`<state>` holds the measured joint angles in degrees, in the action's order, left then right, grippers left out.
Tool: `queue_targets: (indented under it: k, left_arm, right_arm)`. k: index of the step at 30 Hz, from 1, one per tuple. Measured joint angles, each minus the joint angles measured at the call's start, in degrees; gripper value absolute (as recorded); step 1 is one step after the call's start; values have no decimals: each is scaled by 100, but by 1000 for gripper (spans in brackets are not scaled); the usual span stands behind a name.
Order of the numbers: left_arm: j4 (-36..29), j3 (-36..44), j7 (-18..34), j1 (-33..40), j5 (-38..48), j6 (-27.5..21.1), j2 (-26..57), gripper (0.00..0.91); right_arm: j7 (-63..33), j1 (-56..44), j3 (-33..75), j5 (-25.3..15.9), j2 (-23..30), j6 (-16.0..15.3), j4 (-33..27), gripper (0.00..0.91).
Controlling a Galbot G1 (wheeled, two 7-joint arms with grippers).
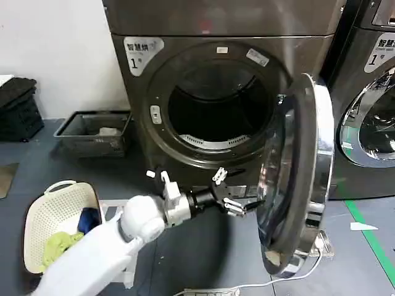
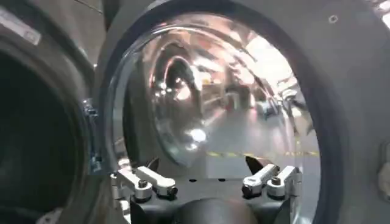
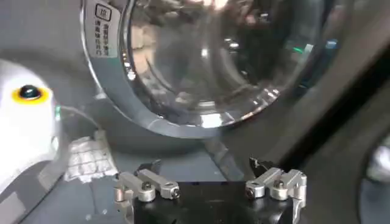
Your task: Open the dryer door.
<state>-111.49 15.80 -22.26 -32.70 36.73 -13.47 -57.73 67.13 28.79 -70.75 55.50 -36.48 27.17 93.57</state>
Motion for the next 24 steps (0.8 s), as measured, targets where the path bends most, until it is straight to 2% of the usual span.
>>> queue_targets:
  k: [7,13,17,24]
  left_arm:
    - [220,349,1,377,106,56,-175,907]
    - [492,702,4,743,105,114,-418,907]
    - [699,915,19,981,79,159,-589,907]
    - [1020,1129,64,1265,18,272,-814,907]
  right_arm:
    - [98,787,-201,131,-972,236,-407,907]
    - [174,1292,-213,197,-1744,514,-1078,907]
    - [114,1508,-99,180,-2066,662,-1645,907]
    - [-224,1743,193,169,-2419,692,-2474,907]
